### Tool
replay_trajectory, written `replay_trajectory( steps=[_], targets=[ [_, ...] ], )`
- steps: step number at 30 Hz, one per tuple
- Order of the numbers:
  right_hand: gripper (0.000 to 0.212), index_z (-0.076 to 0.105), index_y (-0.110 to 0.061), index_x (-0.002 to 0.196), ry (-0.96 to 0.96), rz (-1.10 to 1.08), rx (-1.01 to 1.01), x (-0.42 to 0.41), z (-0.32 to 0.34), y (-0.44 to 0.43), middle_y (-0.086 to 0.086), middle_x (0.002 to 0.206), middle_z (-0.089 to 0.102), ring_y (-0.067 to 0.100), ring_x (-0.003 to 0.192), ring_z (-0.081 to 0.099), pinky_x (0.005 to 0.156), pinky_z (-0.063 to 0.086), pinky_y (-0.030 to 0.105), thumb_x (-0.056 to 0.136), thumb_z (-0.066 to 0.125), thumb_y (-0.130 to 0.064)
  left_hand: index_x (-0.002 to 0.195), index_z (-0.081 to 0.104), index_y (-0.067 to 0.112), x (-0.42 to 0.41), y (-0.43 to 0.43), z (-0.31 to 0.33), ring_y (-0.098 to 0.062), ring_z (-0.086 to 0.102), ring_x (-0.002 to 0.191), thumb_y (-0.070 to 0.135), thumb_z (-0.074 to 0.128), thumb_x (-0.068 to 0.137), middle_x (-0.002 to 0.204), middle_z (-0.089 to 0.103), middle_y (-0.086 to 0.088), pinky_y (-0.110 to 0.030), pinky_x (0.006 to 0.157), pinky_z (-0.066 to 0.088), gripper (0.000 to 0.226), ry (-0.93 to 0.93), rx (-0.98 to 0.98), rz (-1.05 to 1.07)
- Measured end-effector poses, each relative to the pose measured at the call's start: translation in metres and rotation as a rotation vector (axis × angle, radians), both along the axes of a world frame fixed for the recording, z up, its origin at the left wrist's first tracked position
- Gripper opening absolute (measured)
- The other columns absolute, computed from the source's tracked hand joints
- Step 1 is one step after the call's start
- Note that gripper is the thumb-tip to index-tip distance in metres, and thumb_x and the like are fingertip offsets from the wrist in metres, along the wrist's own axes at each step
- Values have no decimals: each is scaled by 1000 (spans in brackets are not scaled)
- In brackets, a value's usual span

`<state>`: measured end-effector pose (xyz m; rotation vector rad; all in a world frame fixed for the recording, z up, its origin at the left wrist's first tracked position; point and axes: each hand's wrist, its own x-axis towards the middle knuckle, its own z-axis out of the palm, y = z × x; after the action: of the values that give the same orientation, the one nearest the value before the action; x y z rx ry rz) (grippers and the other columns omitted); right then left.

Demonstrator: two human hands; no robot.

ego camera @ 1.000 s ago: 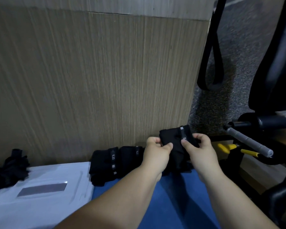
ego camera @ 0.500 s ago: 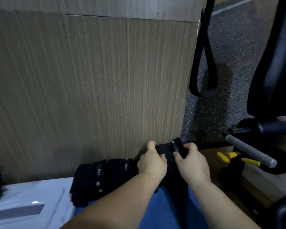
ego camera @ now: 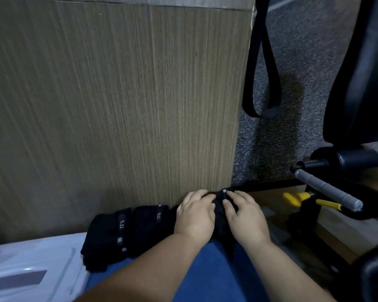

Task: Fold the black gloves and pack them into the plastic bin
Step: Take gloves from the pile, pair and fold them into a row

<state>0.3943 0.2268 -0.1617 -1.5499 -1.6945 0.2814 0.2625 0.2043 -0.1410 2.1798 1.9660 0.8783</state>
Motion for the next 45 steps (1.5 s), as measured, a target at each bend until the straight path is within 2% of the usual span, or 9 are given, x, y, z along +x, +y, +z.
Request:
replay_trajectory(
  steps=[5,16,22,26,30,36,39,41,45],
  targets=[
    [42,56,-24,134,-13,28,-65,2,-7,5,-1,142,49,16,131,43,111,33,33,97,45,-42,148,31,33,-4,-3,-6,-10,16,144,46,21,103,156,25,13,-34,116,11,49,113,-159,21],
    [43,54,-28,133,7,21,-89,1,-2,1,-1,142,43,20,123,48,103,40,36,97,41,-47,150,25,32,-3,-4,-1,-14,14,143,43,21,103,158,19,11,-39,116,11,48,166,-231,26],
    [43,57,-28,128,44,-52,-2,-1,16,-6,2,137,46,22,124,45,104,37,43,95,38,-50,149,27,31,-7,-8,13,-14,17,140,40,21,103,157,22,12,-38,115,13,47,134,-165,41],
    [39,61,-29,120,-20,-175,104,-4,30,-17,0,134,50,22,130,35,104,29,45,95,39,-48,145,34,28,-23,-18,25,-13,28,133,40,24,103,147,39,12,-35,111,18,45,84,-128,70],
    [36,69,-25,103,-13,-177,269,-23,41,-36,-1,120,58,22,123,40,100,32,49,96,40,-44,144,36,28,-52,-40,33,-12,30,132,42,24,103,141,45,12,-34,109,20,45,34,-124,118],
    [45,69,-25,87,-13,6,319,-85,46,-77,-7,95,62,18,102,48,87,39,39,89,32,-51,126,51,36,-120,-99,30,-11,37,124,43,33,100,128,53,16,-31,100,27,33,-53,-67,277],
    [31,68,-24,86,18,262,213,-135,41,-100,-13,87,60,14,92,52,81,39,28,93,44,-42,117,55,36,-163,-134,16,-13,40,119,42,36,99,119,57,15,-30,94,30,26,-104,-55,404],
    [18,66,-25,85,51,413,127,-171,34,-116,-17,85,57,7,89,52,79,40,22,95,52,-31,116,55,37,-191,-154,3,-13,40,119,41,38,98,118,58,16,-30,96,31,25,-173,-51,503],
    [18,60,-30,79,78,570,-25,-236,20,-145,-15,86,58,1,84,54,71,39,12,94,53,-23,107,57,36,-248,-185,-12,-14,43,115,39,40,96,113,60,15,-32,94,35,21,-239,-25,669]
  ],
)
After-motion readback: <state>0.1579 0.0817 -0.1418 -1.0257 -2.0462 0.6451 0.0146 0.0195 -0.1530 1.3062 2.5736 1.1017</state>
